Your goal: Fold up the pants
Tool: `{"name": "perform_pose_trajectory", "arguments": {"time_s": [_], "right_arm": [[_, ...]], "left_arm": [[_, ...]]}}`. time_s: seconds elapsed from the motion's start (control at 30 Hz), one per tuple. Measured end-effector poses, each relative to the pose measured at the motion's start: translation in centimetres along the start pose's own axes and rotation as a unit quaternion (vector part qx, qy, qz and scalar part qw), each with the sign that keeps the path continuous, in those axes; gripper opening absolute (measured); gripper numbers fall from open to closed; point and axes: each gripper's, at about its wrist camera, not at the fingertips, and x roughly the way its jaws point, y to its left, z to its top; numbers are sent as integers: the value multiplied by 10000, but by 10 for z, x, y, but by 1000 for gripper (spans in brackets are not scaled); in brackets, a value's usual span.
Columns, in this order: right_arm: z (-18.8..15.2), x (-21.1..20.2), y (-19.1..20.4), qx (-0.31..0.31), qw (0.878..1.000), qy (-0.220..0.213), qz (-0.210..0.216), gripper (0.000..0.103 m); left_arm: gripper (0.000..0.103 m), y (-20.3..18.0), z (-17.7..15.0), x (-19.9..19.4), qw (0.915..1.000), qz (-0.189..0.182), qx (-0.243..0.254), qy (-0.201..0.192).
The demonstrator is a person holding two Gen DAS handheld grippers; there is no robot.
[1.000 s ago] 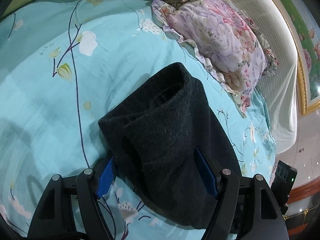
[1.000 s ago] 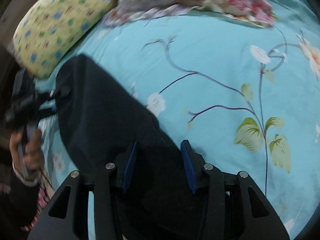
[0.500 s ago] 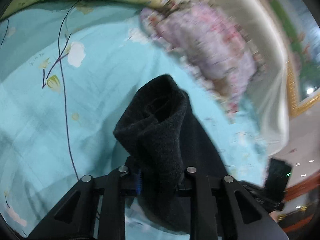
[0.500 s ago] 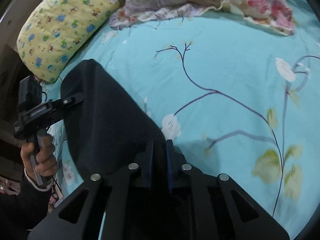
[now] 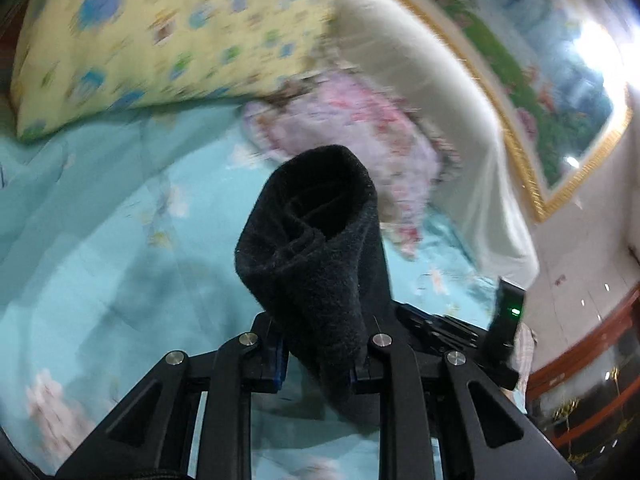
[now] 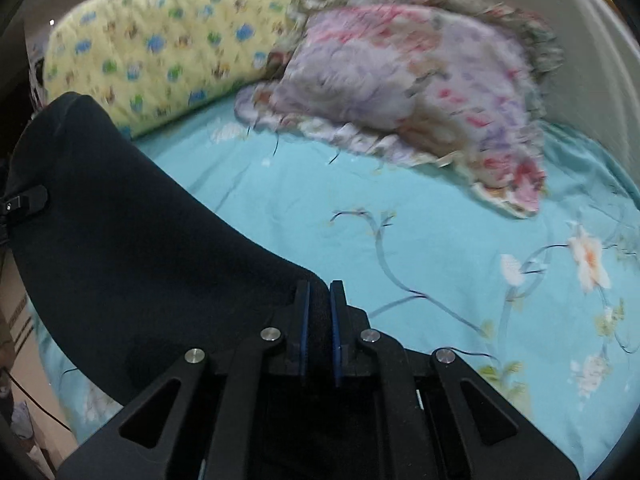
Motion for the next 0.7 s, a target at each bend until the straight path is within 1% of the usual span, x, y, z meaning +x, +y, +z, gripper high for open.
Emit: {"name": "perform_pose_trajectory", "arguments": {"time_s": [0.03,0.13,0.2,0.23,0.27,0.3,0.33,0.37,0.4,0.43,0.47,0.5,0.57,0.63,0.7], "right_arm": [[0,7,0,62,10000,47,55,10],[-2,30,-2,379,9988,206,235,10],[-6,36,-2,535,9979,271,262,12],[-7,34,-4,605,9974,249,293,16],[-8,28,-7,701,9968,206,330,18],[-10,21,-9,785,9964,165,270,22],[-11,13,-12,862,9960,133,176,28],[-13,3,-15,952,9954,59,133,30],[-17,-12,-20,1088,9939,-98,149,36],[-23,-29,-28,1253,9915,-273,199,45],[-31,-49,-37,1420,9885,-458,262,49],[-37,-60,-42,1516,9864,-568,283,52],[-60,-94,-55,1708,9818,-783,271,52],[-82,-116,-64,1851,9788,-859,183,52],[-108,-135,-73,1992,9761,-862,78,52]], "left_arm": [[21,14,2,7,9998,95,-128,82],[22,42,4,27,9987,278,-275,329],[29,50,1,40,9962,640,-237,534],[33,51,1,41,9955,730,-240,555],[40,51,1,38,9955,756,-250,506],[47,50,0,32,9955,822,-258,399],[61,46,0,24,9946,973,-247,260],[66,41,0,10,9928,1182,-208,-10],[68,37,-3,0,9923,1220,-185,-131],[70,33,-4,-10,9920,1227,-172,-244],[70,26,-5,-20,9922,1188,-150,-341],[70,20,-7,-25,9924,1163,-122,-370],[73,3,-10,-30,9936,1079,39,-343],[73,-17,-16,-30,9951,918,270,-235],[75,-43,-22,-18,9958,699,584,13]]}}
